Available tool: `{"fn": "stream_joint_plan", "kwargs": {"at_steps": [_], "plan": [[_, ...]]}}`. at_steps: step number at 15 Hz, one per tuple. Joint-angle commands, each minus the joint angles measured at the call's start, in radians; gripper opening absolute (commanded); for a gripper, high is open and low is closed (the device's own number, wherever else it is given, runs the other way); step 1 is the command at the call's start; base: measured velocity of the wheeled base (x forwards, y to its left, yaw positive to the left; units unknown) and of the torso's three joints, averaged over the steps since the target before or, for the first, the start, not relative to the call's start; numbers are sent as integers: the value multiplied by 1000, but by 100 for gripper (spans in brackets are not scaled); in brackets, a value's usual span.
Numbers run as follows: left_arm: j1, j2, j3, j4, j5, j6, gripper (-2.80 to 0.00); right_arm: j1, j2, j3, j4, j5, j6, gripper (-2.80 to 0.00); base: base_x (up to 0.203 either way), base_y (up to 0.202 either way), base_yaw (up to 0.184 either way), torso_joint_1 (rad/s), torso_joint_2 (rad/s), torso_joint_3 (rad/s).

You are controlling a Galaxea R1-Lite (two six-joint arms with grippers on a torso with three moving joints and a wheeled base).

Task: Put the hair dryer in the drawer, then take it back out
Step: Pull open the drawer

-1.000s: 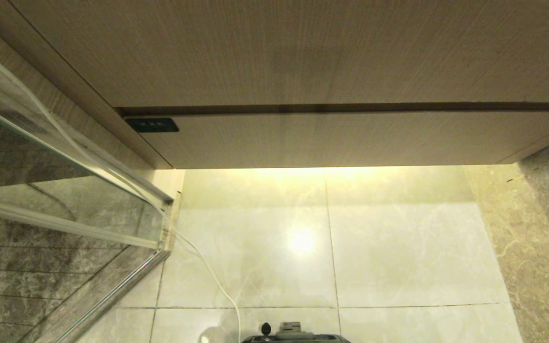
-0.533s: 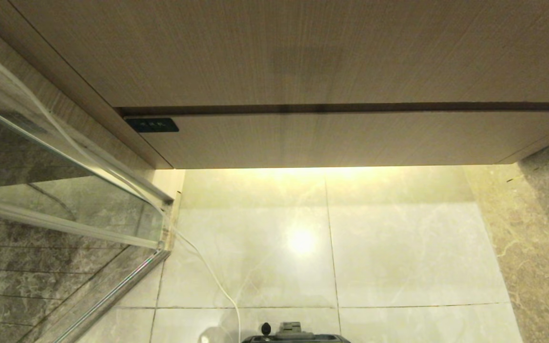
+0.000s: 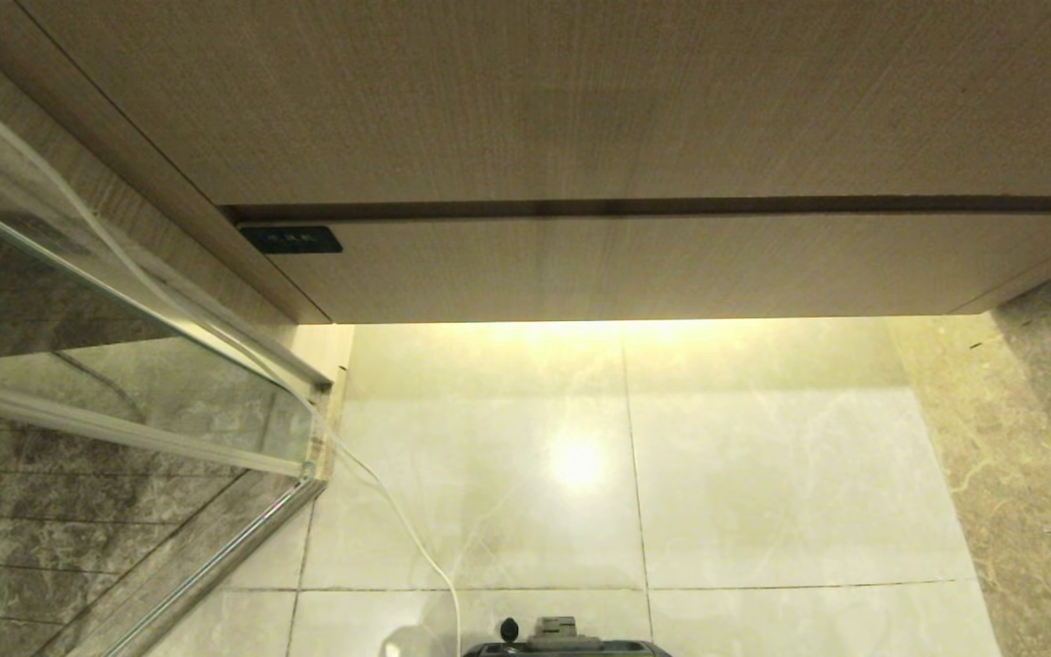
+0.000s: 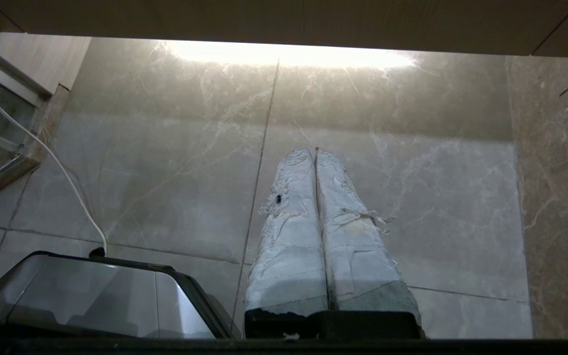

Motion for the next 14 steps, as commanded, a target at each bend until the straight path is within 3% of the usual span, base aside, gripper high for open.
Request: {"fn": "stream_joint_plan", "kwargs": {"at_steps": [1, 4, 8, 10, 12, 14], "plan": [[0, 0, 2, 0, 0, 0, -280, 0, -38, 38, 14, 1, -20, -280, 0, 0, 0, 0, 0, 0], [0, 0, 2, 0, 0, 0, -280, 1, -27, -75, 3, 16, -16, -280, 0, 0, 0, 0, 0, 0], [0, 0, 2, 0, 0, 0, -280, 13, 302, -529, 66, 41, -23, -280, 0, 0, 0, 0, 0, 0], [0, 0, 2, 0, 0, 0, -280, 80, 514, -722, 137, 56, -40, -280, 0, 0, 0, 0, 0, 0], [-1, 0, 2, 0, 0, 0, -280, 144, 689, -824, 194, 70, -97, -280, 0, 0, 0, 0, 0, 0], [0, 0, 2, 0, 0, 0, -280, 176, 842, -892, 232, 79, -206, -280, 0, 0, 0, 0, 0, 0]]}}
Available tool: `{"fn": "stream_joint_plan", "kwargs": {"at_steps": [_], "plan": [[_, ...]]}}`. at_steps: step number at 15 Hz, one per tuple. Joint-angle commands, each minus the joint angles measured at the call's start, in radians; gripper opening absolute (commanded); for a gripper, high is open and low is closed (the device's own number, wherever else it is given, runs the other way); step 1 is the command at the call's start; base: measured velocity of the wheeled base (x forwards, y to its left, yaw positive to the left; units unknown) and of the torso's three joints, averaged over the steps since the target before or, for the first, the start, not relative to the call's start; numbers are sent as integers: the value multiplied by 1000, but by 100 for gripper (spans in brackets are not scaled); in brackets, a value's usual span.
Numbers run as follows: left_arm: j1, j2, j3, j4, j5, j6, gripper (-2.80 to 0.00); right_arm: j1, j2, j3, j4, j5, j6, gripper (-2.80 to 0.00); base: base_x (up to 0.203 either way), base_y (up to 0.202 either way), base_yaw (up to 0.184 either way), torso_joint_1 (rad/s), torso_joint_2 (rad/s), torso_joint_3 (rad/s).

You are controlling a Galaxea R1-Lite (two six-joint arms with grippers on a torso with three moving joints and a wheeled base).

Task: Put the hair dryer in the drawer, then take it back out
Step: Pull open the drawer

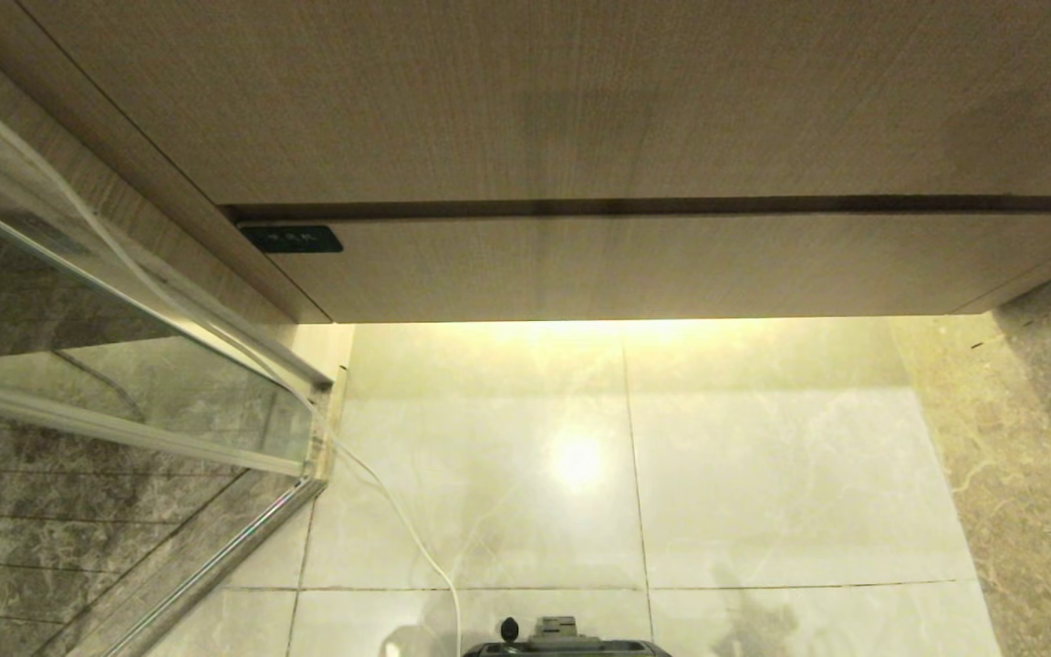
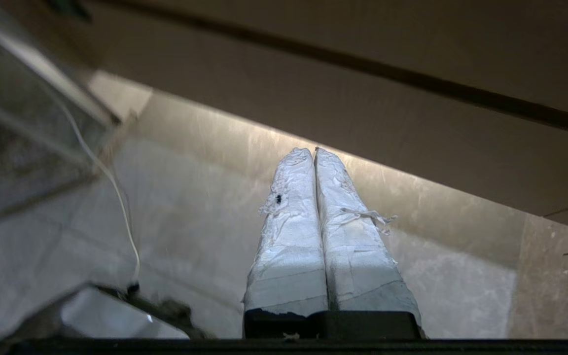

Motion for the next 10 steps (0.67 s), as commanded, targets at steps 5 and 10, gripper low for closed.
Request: {"fn": "stream_joint_plan", "kwargs": {"at_steps": [5, 10], "plan": [[0, 0, 2, 0, 0, 0, -280, 66, 490, -166, 91, -49, -430, -280, 0, 0, 0, 0, 0, 0], [0, 0, 2, 0, 0, 0, -280, 64, 644, -174, 80, -40, -578, -280, 0, 0, 0, 0, 0, 0]]}}
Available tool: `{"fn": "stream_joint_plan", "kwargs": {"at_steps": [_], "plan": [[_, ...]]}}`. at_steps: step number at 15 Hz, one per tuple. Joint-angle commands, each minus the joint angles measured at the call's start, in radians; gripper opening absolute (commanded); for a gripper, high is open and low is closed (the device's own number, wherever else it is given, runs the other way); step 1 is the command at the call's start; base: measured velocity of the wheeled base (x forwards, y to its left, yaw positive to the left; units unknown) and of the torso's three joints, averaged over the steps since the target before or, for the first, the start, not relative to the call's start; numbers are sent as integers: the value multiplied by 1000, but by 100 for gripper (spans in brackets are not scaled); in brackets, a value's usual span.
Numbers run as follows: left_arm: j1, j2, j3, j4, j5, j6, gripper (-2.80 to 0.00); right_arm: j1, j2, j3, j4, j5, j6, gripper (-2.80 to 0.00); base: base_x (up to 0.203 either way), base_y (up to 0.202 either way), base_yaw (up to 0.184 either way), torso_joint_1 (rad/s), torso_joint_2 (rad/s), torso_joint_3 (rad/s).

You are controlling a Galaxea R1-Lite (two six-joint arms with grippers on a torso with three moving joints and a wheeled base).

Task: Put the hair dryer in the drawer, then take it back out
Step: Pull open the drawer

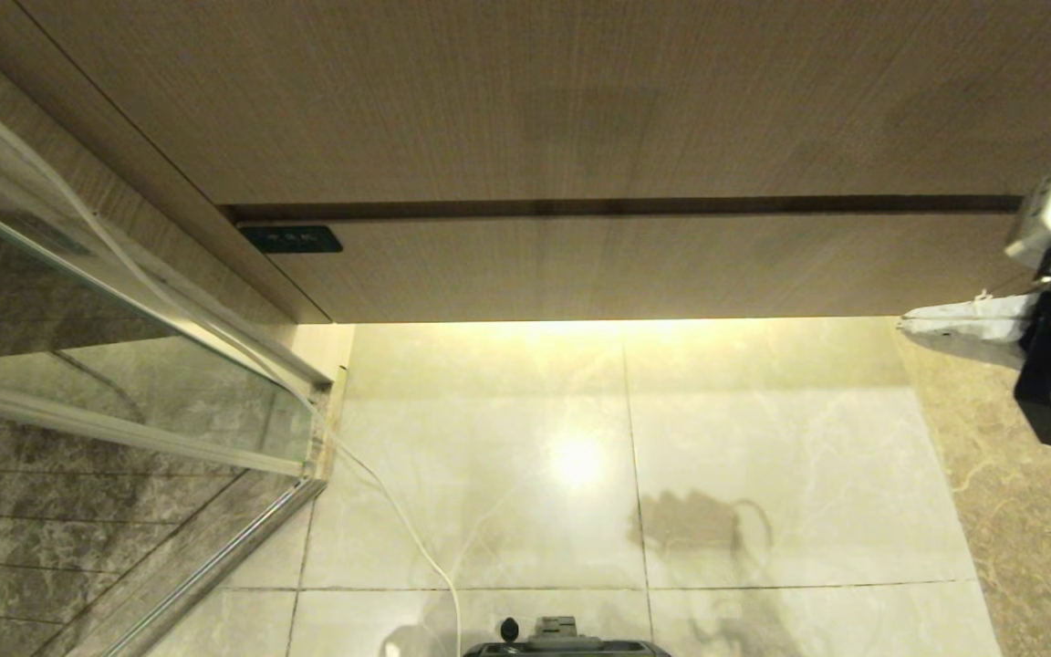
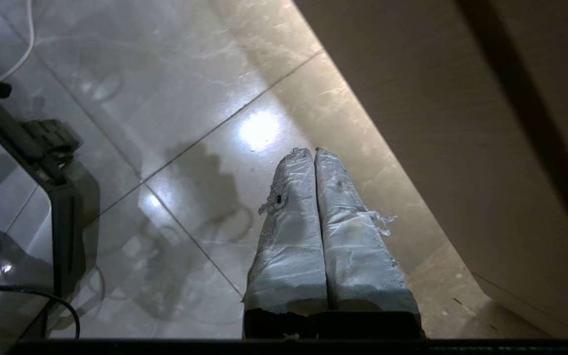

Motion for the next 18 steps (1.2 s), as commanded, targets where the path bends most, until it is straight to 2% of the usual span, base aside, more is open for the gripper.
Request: {"fn": "stream_joint_plan", "kwargs": {"at_steps": [1, 3, 5, 6, 8, 11, 12, 13, 14, 16, 17, 18], "plan": [[0, 0, 2, 0, 0, 0, -280, -26, 88, 31, -15, 1, -9, -280, 0, 0, 0, 0, 0, 0], [0, 0, 2, 0, 0, 0, -280, -44, 122, 76, -75, 2, -20, -280, 0, 0, 0, 0, 0, 0], [-1, 0, 1, 0, 0, 0, -280, -47, 152, 122, -208, -9, -24, -280, 0, 0, 0, 0, 0, 0], [-1, 0, 2, 0, 0, 0, -280, -48, 166, 155, -261, -16, -33, 0, 0, 0, 0, 0, 0, 0], [0, 0, 2, 0, 0, 0, -280, -45, 193, 196, -333, -25, -75, 0, 0, 0, 0, 0, 0, 0], [0, 0, 2, 0, 0, 0, -280, -45, 289, 237, -688, -25, -164, 0, 0, 0, 0, 0, 0, 0], [0, 0, 2, 0, 0, 0, -280, -45, 306, 241, -787, -25, -222, 0, 0, 0, 0, 0, 0, 0], [0, 0, 2, 0, 0, 0, -280, -51, 318, 247, -873, -18, -337, 0, 0, 0, 0, 0, 0, 0], [0, 0, 2, 0, 0, 0, -280, -64, 329, 254, -923, 27, -405, 0, 0, 0, 0, 0, 0, 0], [0, 0, 1, 0, 0, 0, -280, -87, 359, 249, -906, 227, -417, 0, 0, 0, 0, 0, 0, 0], [0, 0, 2, 0, 0, 0, -280, -107, 370, 234, -890, 272, -430, 0, 0, 0, 0, 0, 0, 0], [0, 0, 2, 0, 0, 0, -280, -113, 381, 227, -882, 282, -431, 0, 0, 0, 0, 0, 0, 0]]}}
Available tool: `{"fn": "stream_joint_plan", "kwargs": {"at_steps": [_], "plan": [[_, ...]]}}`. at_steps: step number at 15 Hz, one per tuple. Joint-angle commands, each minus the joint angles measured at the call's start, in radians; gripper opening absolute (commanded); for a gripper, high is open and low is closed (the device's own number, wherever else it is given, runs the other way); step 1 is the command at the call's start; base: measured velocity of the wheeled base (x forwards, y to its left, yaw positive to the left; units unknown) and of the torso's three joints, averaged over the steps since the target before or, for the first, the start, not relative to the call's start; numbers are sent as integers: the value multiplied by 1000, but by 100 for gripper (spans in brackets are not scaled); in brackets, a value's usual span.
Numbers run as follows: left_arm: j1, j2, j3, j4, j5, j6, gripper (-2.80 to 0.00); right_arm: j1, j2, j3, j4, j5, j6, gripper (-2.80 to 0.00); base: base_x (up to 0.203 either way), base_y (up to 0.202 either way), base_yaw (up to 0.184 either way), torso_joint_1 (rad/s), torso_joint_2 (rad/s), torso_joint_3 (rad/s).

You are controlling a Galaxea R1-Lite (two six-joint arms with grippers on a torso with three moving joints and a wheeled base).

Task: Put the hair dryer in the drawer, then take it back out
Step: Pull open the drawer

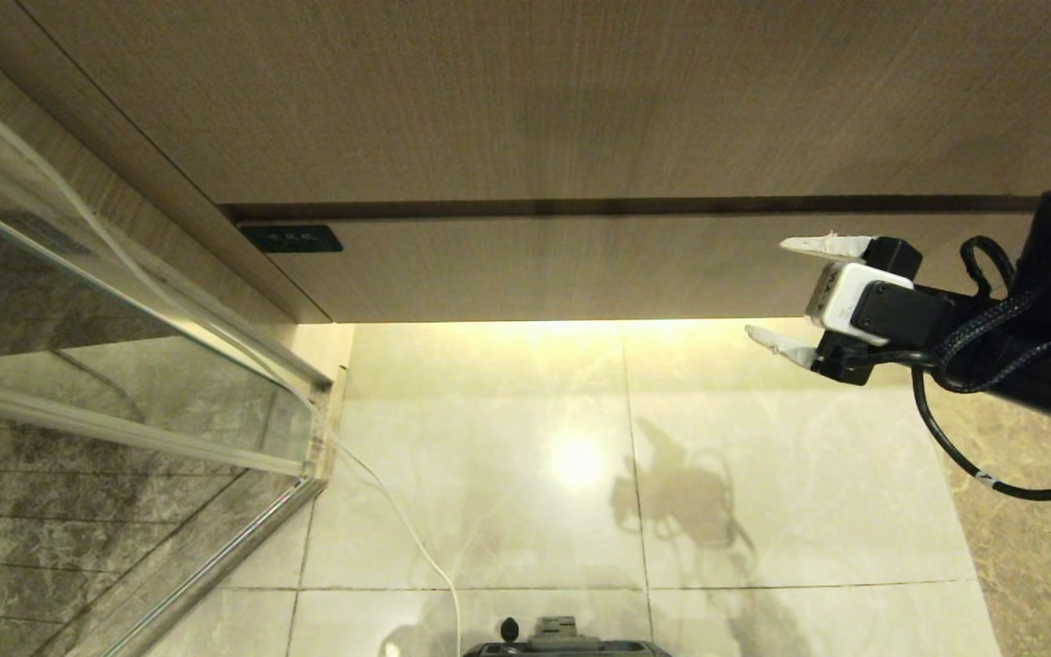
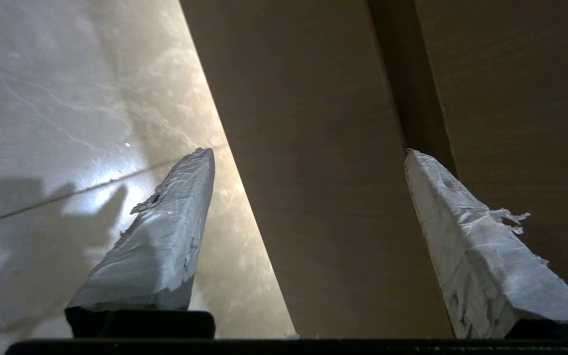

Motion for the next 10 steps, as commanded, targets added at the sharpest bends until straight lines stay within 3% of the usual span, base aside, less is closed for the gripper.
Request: {"fn": "stream_joint_plan", "kwargs": {"at_steps": [1, 5, 10], "plan": [[0, 0, 2, 0, 0, 0, -280, -23, 38, -14, 11, 39, -3, 0, 0, 0, 0, 0, 0, 0], [0, 0, 2, 0, 0, 0, -280, -37, 90, -97, 15, 90, -11, 0, 0, 0, 0, 0, 0, 0], [0, 0, 1, 0, 0, 0, -280, -75, 168, -219, 34, 91, -21, 0, 0, 0, 0, 0, 0, 0]]}}
